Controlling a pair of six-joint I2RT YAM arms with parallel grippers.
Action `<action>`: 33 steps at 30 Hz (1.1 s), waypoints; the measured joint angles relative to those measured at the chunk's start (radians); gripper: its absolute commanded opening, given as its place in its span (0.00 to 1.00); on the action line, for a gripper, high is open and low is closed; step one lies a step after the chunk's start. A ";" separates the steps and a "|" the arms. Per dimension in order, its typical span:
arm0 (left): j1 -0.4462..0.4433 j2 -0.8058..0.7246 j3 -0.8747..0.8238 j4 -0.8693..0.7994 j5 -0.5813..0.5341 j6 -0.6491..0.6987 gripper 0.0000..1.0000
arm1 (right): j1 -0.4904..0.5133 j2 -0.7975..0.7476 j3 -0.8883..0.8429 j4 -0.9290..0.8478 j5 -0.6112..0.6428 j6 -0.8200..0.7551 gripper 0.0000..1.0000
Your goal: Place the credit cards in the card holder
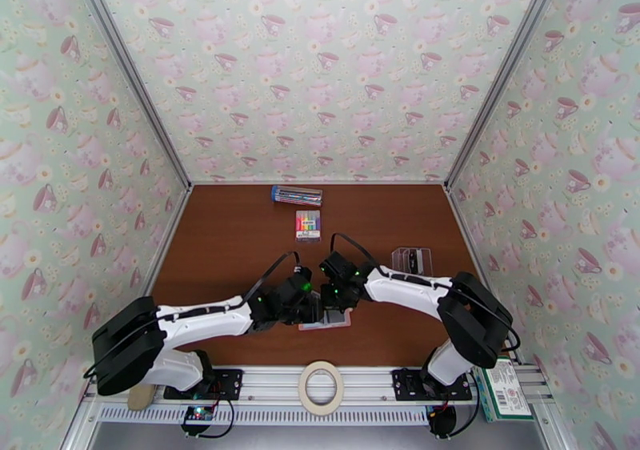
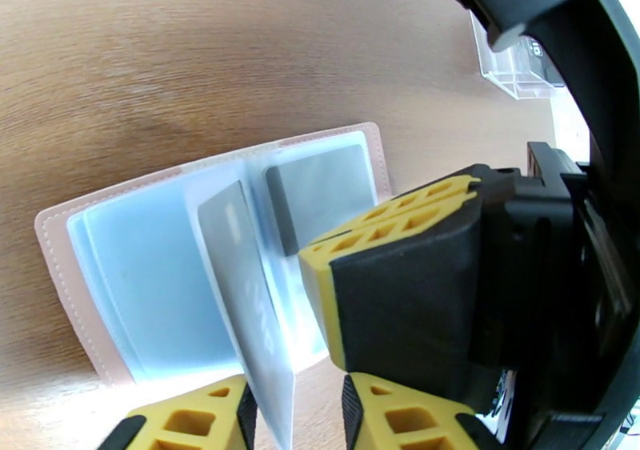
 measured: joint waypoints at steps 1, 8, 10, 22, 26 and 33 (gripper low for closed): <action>-0.002 0.003 0.004 0.000 0.000 0.000 0.37 | 0.000 -0.004 0.000 -0.006 0.008 -0.002 0.10; -0.019 0.039 0.033 0.001 0.002 0.003 0.37 | 0.000 -0.026 0.000 -0.058 0.077 -0.028 0.11; -0.022 0.047 0.038 0.003 0.002 0.003 0.37 | -0.002 -0.029 0.000 -0.069 0.093 -0.034 0.11; -0.040 0.053 0.083 0.066 0.042 0.031 0.39 | -0.101 -0.138 0.000 -0.165 0.193 -0.085 0.13; -0.041 0.052 0.084 0.067 0.043 0.041 0.39 | -0.125 -0.170 0.000 -0.191 0.220 -0.095 0.14; -0.041 0.032 0.084 0.061 0.043 0.053 0.39 | -0.142 -0.208 0.000 -0.223 0.254 -0.111 0.14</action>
